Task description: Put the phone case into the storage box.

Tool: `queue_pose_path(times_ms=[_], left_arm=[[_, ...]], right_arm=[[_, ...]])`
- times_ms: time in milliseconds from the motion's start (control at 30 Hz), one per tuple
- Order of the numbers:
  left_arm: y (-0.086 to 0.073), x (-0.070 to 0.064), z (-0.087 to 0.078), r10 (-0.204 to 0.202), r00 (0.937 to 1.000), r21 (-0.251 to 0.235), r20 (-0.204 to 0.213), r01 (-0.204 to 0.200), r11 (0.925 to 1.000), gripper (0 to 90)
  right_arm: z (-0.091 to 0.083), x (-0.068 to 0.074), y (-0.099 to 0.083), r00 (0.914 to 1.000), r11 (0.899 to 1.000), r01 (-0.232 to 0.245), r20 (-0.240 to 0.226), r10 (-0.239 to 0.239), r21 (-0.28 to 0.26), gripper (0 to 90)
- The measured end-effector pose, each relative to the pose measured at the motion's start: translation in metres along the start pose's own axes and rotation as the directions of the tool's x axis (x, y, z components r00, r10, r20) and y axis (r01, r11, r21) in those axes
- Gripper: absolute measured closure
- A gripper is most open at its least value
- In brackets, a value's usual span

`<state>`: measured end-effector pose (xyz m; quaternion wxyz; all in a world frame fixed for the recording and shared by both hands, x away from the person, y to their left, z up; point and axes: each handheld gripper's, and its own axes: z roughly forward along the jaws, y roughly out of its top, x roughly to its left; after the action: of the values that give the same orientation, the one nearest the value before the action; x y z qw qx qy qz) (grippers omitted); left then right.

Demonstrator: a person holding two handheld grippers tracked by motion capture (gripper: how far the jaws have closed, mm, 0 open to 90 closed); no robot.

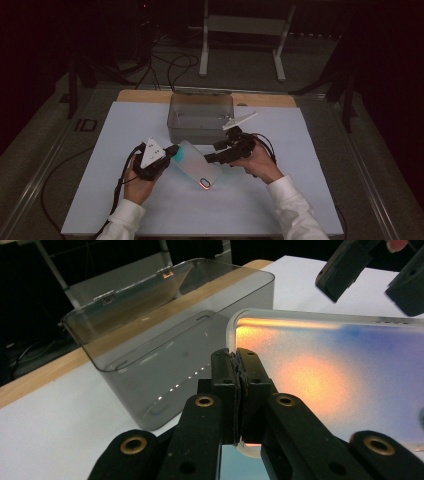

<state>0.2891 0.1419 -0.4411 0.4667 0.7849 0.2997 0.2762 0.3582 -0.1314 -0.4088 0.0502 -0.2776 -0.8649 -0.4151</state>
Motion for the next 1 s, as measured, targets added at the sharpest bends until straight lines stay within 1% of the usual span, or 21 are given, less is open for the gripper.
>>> queue_pose_path(times_ms=[33, 67, 100, 167, 233, 267, 367, 400, 433, 467, 533, 600, 667, 767, 800, 833, 933, 1000], left_arm=[[0.0, 0.0, 0.0, 0.005, 1.0, 0.0, 0.002, -0.005, 1.0, 89.0], [0.0, 0.0, 0.0, 0.005, 1.0, 0.0, 0.002, -0.005, 1.0, 88.9], [0.002, -0.001, 0.0, 0.012, 0.9999, -0.008, 0.012, -0.012, 0.9999, 88.9], [0.002, -0.002, 0.0, 0.019, 0.9996, -0.012, 0.019, -0.019, 0.9997, 89.0], [0.003, -0.003, 0.001, 0.028, 0.9992, -0.02, 0.029, -0.028, 0.9994, 89.0], [0.003, -0.003, 0.001, 0.035, 0.9988, -0.021, 0.036, -0.034, 0.9992, 89.0], [0.004, -0.005, 0.002, 0.047, 0.9978, -0.025, 0.048, -0.046, 0.9986, 88.9], [0.004, -0.005, 0.002, 0.047, 0.9978, -0.025, 0.048, -0.046, 0.9986, 88.9], [0.004, -0.007, 0.003, 0.05, 0.9975, -0.027, 0.051, -0.048, 0.9984, 88.9], [0.005, -0.007, 0.003, 0.051, 0.9974, -0.029, 0.051, -0.049, 0.9984, 89.0], [0.005, -0.007, 0.004, 0.054, 0.9973, -0.031, 0.05, -0.052, 0.9982, 89.0], [0.006, -0.008, 0.006, 0.056, 0.9975, -0.033, 0.043, -0.055, 0.9979, 88.9], [0.006, -0.009, 0.007, 0.059, 0.9976, -0.036, 0.037, -0.058, 0.9977, 88.9], [0.006, -0.01, 0.008, 0.063, 0.9976, -0.038, 0.029, -0.062, 0.9973, 89.0], [0.006, -0.01, 0.009, 0.067, 0.9973, -0.039, 0.029, -0.066, 0.9971, 88.9], [0.006, -0.011, 0.01, 0.067, 0.9973, -0.04, 0.028, -0.066, 0.997, 88.9], [0.006, -0.013, 0.012, 0.07, 0.9974, -0.043, 0.019, -0.069, 0.9967, 88.7], [0.006, -0.014, 0.012, 0.063, 0.9978, -0.047, 0.021, -0.062, 0.9969, 88.4]], right_arm=[[0.001, 0.0, 0.0, 0.9999, 1.0, -0.006, -0.015, 0.006, 0.004, 40.3], [0.001, 0.0, 0.0, 0.9999, 1.0, -0.006, -0.015, 0.006, 0.004, 40.3], [0.001, -0.001, 0.001, 0.9996, 1.0, -0.007, -0.026, 0.007, 0.005, 42.4], [0.003, -0.001, 0.001, 0.9988, 1.0, -0.017, -0.046, 0.018, 0.017, 49.0], [0.004, -0.001, 0.001, 0.998, 0.999, -0.027, -0.056, 0.028, 0.024, 55.2], [0.004, -0.001, 0.001, 0.9973, 0.999, -0.026, -0.067, 0.028, 0.025, 59.5], [0.004, -0.001, 0.001, 0.9949, 0.999, -0.031, -0.095, 0.034, 0.029, 67.5], [0.004, -0.001, 0.001, 0.9949, 0.999, -0.031, -0.095, 0.034, 0.029, 67.5], [0.005, -0.001, 0.001, 0.9944, 0.999, -0.03, -0.1, 0.034, 0.036, 69.3], [0.006, -0.001, 0.001, 0.9928, 0.998, -0.035, -0.112, 0.041, 0.054, 73.8], [0.008, -0.001, 0.0, 0.9906, 0.997, -0.038, -0.129, 0.046, 0.064, 78.0], [0.009, -0.001, 0.0, 0.9888, 0.996, -0.044, -0.139, 0.055, 0.078, 78.9], [0.01, -0.001, 0.0, 0.9884, 0.994, -0.05, -0.139, 0.062, 0.092, 79.2], [0.011, -0.002, -0.001, 0.9836, 0.991, -0.076, -0.155, 0.092, 0.109, 78.8], [0.011, -0.002, -0.001, 0.9824, 0.99, -0.077, -0.161, 0.095, 0.115, 78.7], [0.012, -0.002, -0.001, 0.9808, 0.987, -0.091, -0.16, 0.112, 0.13, 79.2], [0.014, -0.002, -0.002, 0.9695, 0.972, -0.157, -0.16, 0.186, 0.175, 79.9], [0.015, -0.002, -0.003, 0.9706, 0.97, -0.164, -0.146, 0.191, 0.179, 80.6]])
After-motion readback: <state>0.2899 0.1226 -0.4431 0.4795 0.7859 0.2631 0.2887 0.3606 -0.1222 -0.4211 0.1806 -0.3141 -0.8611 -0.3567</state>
